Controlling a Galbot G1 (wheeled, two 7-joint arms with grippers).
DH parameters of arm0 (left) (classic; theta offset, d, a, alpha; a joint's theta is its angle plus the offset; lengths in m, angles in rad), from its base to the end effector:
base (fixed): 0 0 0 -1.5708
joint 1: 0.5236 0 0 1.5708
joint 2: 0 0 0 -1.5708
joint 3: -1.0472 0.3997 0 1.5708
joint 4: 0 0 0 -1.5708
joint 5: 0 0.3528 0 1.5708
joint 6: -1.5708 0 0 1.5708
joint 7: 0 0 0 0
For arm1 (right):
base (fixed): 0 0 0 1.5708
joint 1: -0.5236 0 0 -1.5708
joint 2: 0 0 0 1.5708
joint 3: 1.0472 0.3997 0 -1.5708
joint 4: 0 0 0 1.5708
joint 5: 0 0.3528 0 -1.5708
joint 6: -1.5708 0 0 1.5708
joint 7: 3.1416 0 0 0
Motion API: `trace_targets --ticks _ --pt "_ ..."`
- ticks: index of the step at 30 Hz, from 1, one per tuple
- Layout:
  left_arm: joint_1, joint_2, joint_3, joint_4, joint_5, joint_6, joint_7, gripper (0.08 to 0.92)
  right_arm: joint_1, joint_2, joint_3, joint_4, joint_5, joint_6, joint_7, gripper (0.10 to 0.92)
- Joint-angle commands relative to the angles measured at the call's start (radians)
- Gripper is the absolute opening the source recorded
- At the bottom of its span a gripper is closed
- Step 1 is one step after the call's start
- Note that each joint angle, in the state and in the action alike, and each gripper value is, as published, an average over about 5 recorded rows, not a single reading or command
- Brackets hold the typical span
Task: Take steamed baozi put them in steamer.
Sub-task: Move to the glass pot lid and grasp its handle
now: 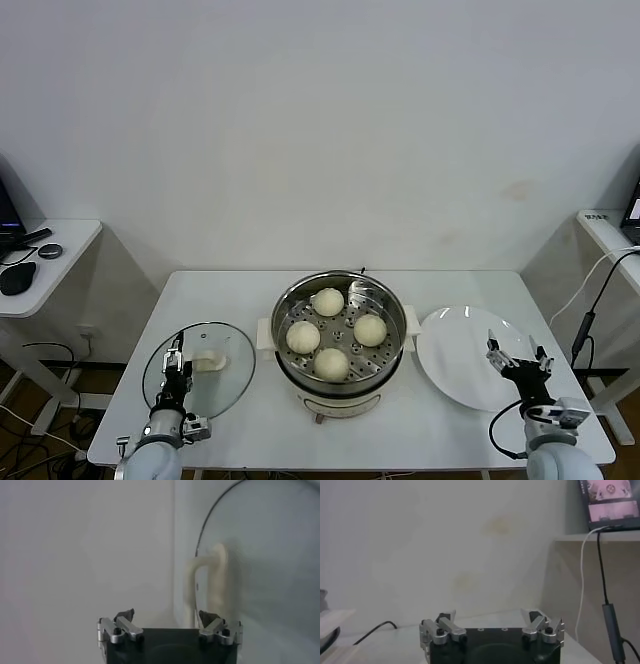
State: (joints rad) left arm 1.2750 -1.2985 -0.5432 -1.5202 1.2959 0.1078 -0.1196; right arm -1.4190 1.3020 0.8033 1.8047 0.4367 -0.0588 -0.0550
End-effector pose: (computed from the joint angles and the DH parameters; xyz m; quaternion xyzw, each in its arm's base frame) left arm 0.2528 0.1189 -0.4695 -0.0046 -0.6950 -0.7116 0.1024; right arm 0.2051 -0.1758 -0.3820 -0.0719 -0.9945 -0.0530 0.0556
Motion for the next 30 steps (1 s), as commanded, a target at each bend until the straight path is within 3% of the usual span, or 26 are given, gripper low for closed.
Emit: trace_targets --ticks 1,21,30 --pt "-0.045 0.001 0.008 0.04 0.003 0.007 0.004 0.823 -0.003 0.002 0.003 -0.001 -0.002 0.002 -0.001 0.823" --pt "-0.081 0.003 0.014 0.089 0.001 0.03 -0.017 0.818 0.007 0.012 -0.004 -0.023 -0.01 0.007 -0.002 0.823" --pt "-0.073 0.007 0.008 0.092 -0.007 0.038 -0.016 0.602 0.016 0.002 -0.002 -0.032 -0.008 0.005 -0.002 0.823"
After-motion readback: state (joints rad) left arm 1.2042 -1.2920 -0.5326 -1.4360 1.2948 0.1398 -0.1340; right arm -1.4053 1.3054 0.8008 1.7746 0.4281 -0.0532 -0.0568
